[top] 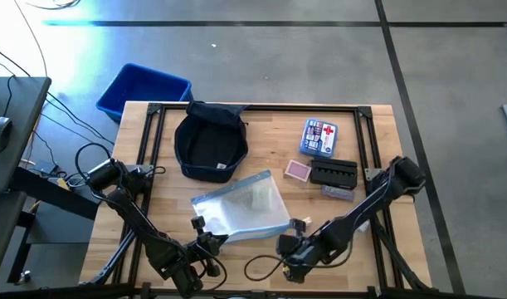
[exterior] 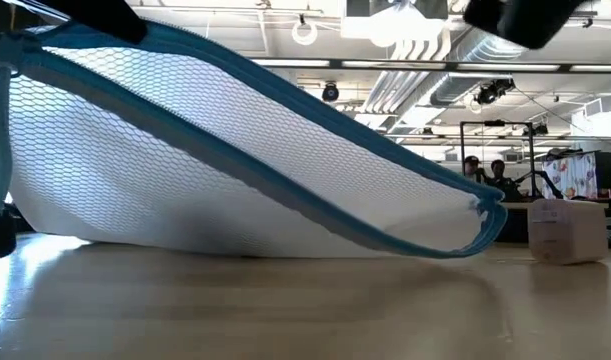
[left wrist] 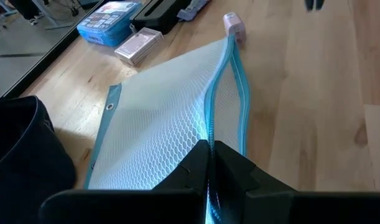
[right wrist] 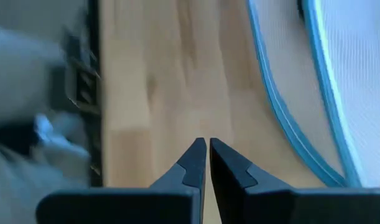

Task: Unpack backpack
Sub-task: Put the pink charger adapter into the transparent zip bag

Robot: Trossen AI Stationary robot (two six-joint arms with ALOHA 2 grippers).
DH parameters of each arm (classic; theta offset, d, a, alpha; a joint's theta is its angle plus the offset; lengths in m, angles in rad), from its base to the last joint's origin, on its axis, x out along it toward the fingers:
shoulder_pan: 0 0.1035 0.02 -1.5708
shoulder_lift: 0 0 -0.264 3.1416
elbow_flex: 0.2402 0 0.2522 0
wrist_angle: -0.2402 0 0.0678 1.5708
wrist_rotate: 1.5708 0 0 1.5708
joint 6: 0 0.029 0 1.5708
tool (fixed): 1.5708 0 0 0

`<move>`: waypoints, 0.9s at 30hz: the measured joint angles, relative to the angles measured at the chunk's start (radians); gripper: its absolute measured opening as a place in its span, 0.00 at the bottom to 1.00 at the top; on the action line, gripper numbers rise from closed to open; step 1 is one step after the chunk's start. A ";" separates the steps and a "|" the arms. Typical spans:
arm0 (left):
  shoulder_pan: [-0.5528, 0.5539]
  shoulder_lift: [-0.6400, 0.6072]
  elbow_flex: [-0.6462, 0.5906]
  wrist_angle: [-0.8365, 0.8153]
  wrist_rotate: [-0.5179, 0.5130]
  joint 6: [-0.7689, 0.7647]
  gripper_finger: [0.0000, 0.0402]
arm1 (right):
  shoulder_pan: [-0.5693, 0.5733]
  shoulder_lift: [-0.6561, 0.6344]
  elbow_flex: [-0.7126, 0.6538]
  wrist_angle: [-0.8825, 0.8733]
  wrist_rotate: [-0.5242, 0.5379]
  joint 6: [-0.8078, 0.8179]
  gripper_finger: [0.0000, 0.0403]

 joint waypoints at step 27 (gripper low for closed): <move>0.000 0.000 0.000 0.000 0.029 0.020 0.00 | -0.095 0.009 -0.209 -0.351 0.001 -0.232 0.62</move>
